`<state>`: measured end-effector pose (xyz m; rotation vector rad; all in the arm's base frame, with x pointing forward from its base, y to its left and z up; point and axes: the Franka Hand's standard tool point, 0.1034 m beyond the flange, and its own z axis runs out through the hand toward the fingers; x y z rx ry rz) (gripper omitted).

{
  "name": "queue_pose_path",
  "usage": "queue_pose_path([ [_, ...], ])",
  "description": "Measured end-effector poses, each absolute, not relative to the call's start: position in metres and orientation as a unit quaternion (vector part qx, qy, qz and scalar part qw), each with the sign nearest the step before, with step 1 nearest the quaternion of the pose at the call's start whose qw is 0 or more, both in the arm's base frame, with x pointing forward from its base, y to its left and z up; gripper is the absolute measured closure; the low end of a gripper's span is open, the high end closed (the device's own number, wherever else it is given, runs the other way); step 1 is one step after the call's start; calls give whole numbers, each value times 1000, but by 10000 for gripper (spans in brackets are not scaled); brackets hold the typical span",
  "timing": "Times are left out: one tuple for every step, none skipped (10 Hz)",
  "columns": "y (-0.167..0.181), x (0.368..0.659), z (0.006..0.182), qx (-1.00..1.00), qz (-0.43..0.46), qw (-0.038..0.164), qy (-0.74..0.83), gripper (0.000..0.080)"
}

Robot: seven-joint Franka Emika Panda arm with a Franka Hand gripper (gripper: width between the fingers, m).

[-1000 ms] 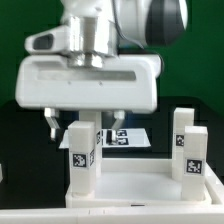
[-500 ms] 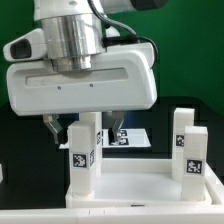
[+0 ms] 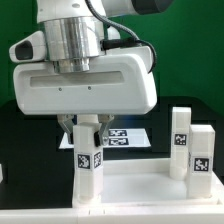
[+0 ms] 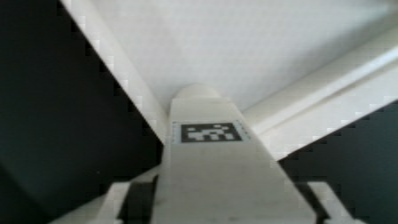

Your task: Assemble desk

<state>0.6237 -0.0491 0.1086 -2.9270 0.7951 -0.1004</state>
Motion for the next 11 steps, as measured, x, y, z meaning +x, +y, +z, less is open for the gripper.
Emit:
queue_pose_path([
  [-49, 624, 108, -957, -32, 54, 285, 515],
  [-47, 625, 108, -931, -30, 55, 358, 515],
  [-46, 626, 108, -892, -28, 56, 448, 515],
  [-45, 628, 107, -829, -23, 59, 556, 515],
  [-46, 629, 106, -767, -19, 67, 638, 515],
  [-48, 629, 106, -759, -20, 72, 647, 515],
  [-48, 629, 106, -762, -20, 71, 643, 515],
  [-48, 629, 106, -778, -22, 71, 624, 515],
  [-48, 626, 107, -828, -32, 68, 556, 514],
  [-48, 627, 111, -876, -40, 63, 477, 445],
  [-48, 627, 113, -918, -47, 61, 390, 445],
])
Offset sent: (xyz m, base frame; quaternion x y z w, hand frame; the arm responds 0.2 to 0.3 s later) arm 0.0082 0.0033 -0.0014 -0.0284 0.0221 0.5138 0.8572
